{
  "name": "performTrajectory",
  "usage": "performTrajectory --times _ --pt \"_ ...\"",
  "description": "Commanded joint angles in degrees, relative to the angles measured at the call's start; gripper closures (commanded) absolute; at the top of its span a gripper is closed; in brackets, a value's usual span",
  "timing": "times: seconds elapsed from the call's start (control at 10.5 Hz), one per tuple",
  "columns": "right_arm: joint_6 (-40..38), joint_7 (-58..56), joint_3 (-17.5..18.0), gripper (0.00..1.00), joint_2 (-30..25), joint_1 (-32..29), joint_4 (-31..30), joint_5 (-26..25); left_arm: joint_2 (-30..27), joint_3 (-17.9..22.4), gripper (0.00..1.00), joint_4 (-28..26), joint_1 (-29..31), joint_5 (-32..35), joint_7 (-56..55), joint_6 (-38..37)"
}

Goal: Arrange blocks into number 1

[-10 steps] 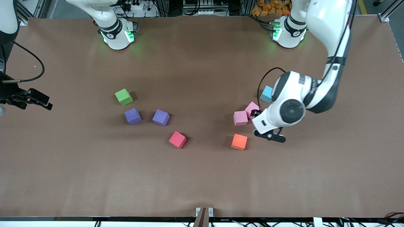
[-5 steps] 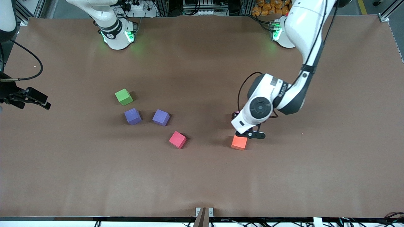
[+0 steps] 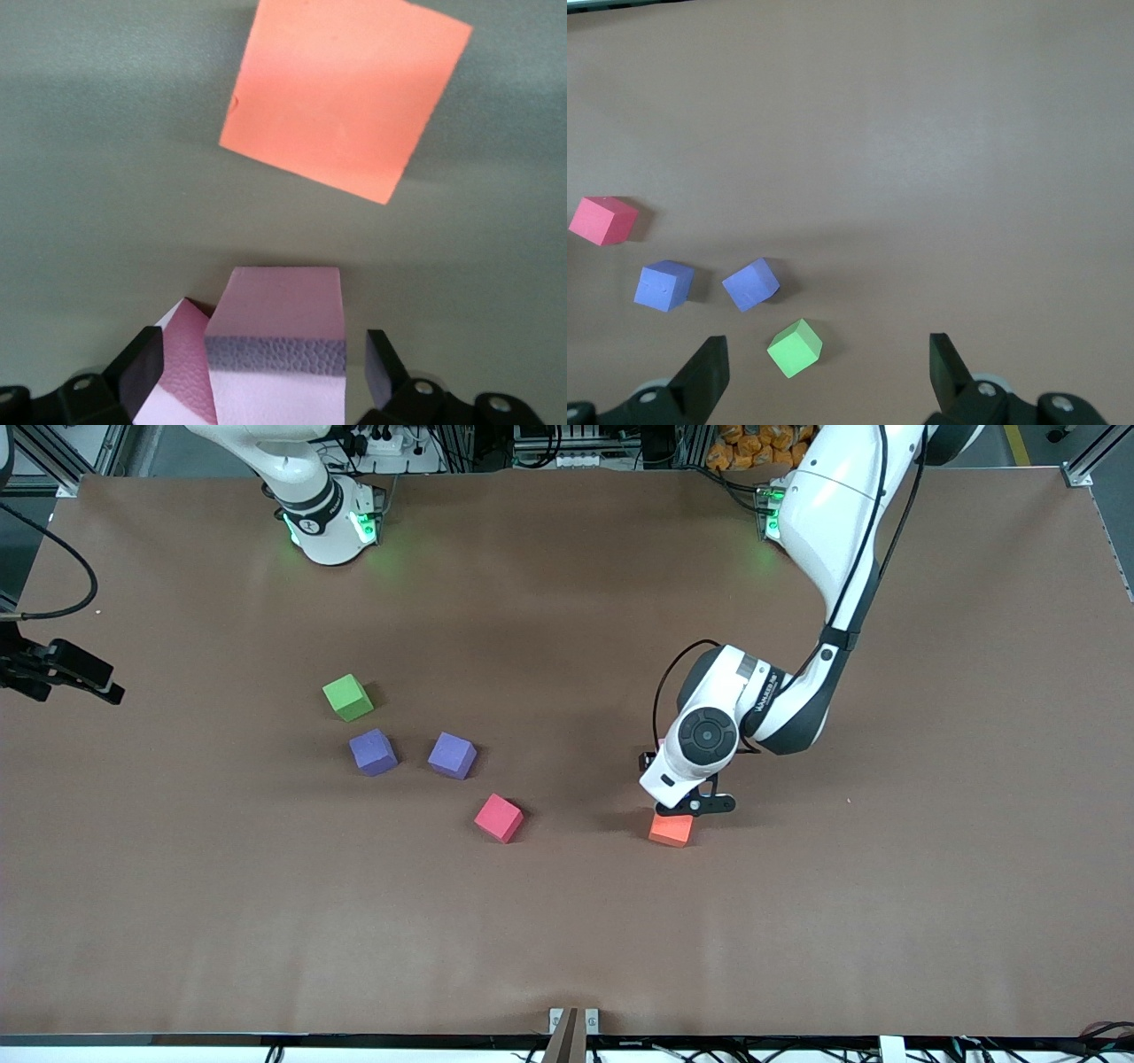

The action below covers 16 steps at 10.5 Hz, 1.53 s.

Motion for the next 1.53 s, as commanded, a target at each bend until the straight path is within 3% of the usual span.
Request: performTrajectory --times 0.0,0.38,0.96,1.05,1.15,1.43 --pt "1.4 4.3 0.5 0.00 0.6 4.0 -1.8 -0.2 0.6 0.2 0.00 0.1 -0.4 -0.8 -1.4 1.0" --pt "11.9 11.6 0.5 0.00 2.4 11.3 -12.0 -0.1 1.6 0.0 0.00 0.1 -0.8 -0.9 -2.2 1.1" --pt "21.0 33.8 0.5 0.00 13.8 23.5 -12.2 -0.2 2.0 -0.2 0.00 -0.1 -2.1 -2.4 -2.5 1.0" --pt "22.8 37.0 0.4 0.00 15.8 25.6 -12.2 -0.2 1.9 -0.2 0.36 -0.3 -2.2 -2.4 -2.4 0.7" --pt "24.3 40.1 0.4 0.00 17.7 26.6 -12.2 -0.2 1.8 -0.2 0.99 -0.3 -2.1 -2.4 -2.3 0.3" --pt "27.9 47.6 0.5 0.00 22.5 28.7 -12.2 0.6 1.4 -0.1 1.00 -0.1 -2.4 -2.4 -2.0 0.0"
